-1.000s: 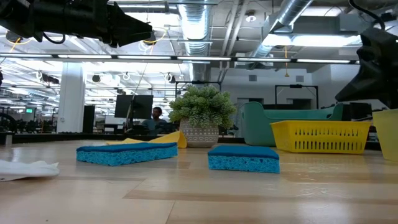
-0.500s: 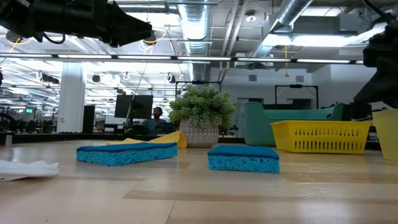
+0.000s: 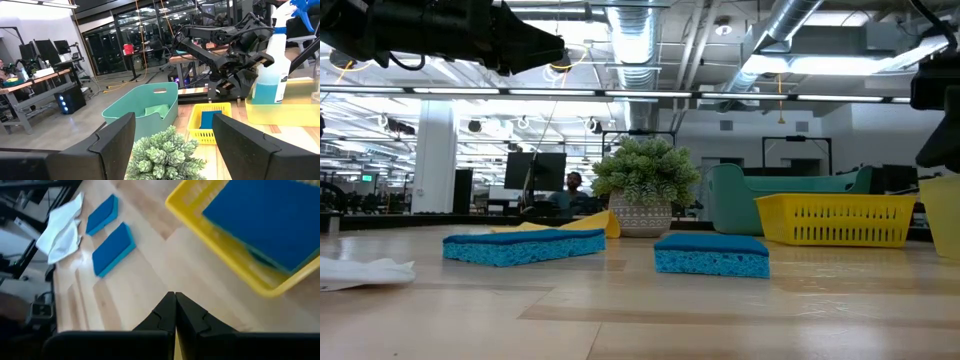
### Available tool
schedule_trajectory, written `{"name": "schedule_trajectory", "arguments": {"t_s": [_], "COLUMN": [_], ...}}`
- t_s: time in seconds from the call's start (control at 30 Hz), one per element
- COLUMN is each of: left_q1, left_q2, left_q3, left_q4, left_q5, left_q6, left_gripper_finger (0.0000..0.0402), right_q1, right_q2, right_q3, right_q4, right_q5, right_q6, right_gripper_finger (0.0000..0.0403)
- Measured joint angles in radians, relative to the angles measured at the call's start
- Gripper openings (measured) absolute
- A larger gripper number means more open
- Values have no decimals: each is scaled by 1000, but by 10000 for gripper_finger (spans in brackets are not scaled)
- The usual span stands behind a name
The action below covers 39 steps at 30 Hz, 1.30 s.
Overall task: Pick & Place Kitchen Items
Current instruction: Put the white bottle into the bottom yellow bin
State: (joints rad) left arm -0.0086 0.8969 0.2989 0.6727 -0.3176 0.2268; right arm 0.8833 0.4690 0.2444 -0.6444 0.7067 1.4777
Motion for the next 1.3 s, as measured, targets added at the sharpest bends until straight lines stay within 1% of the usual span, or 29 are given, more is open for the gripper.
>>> {"name": "schedule_trajectory", "arguments": {"t_s": [0.17, 0.43, 0.7, 0.8, 1.1, 1.3], "left_q1": [0, 0, 0, 0, 0, 0], "left_q2": [0, 0, 0, 0, 0, 0], "left_q3": [0, 0, 0, 0, 0, 0], "left_q4": [0, 0, 0, 1, 0, 0], "left_q5": [0, -1, -1, -1, 4, 11], "left_q6": [0, 0, 0, 0, 0, 0], "left_gripper_finger": [260, 260, 260, 260, 260, 260], "right_q1": [0, 0, 0, 0, 0, 0], "right_q2": [0, 0, -12, -8, 77, 122], "right_q3": [50, 168, 168, 168, 151, 144], "right_q4": [-30, -261, -232, -225, -197, -138], "right_q5": [-74, -169, -193, -226, -327, -370], "right_q6": [-19, 32, 43, 84, 236, 278], "right_gripper_finger": [0, 0, 0, 0, 0, 0]}}
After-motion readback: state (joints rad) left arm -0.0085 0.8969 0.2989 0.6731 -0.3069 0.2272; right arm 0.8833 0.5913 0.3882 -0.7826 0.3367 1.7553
